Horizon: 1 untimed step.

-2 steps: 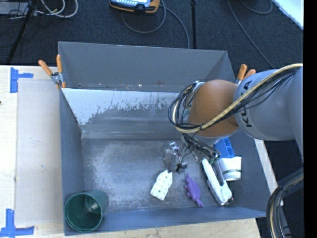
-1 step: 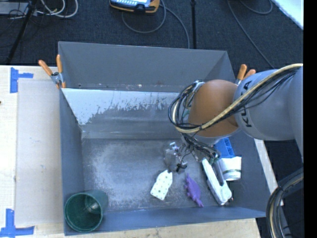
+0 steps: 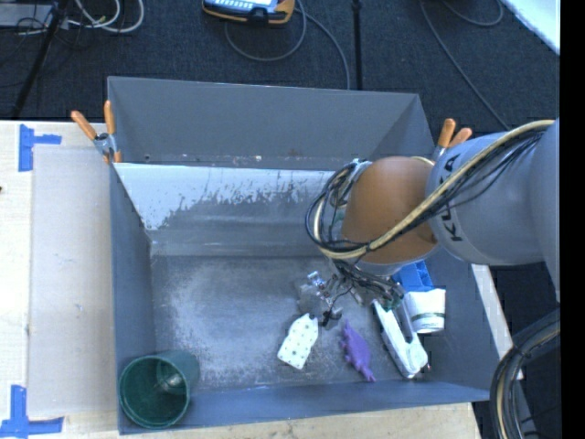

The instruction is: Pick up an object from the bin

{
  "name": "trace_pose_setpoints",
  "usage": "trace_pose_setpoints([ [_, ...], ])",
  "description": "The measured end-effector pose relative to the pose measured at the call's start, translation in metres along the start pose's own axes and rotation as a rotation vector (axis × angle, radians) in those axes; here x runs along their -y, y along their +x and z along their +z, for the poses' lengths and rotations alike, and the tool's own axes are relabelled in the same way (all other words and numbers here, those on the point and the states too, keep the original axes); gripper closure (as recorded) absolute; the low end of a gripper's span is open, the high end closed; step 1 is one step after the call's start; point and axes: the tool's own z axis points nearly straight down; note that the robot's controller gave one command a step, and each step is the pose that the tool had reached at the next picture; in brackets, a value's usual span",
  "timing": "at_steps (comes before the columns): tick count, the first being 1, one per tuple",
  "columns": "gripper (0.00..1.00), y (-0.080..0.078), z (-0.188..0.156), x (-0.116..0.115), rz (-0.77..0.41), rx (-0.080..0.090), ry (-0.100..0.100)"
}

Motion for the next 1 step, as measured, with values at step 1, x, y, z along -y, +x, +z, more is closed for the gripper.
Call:
trace_pose_setpoints([
  [1, 1.0, 0.0151, 0.0006, -0.0385, -0.037, -0.003, -0.004],
])
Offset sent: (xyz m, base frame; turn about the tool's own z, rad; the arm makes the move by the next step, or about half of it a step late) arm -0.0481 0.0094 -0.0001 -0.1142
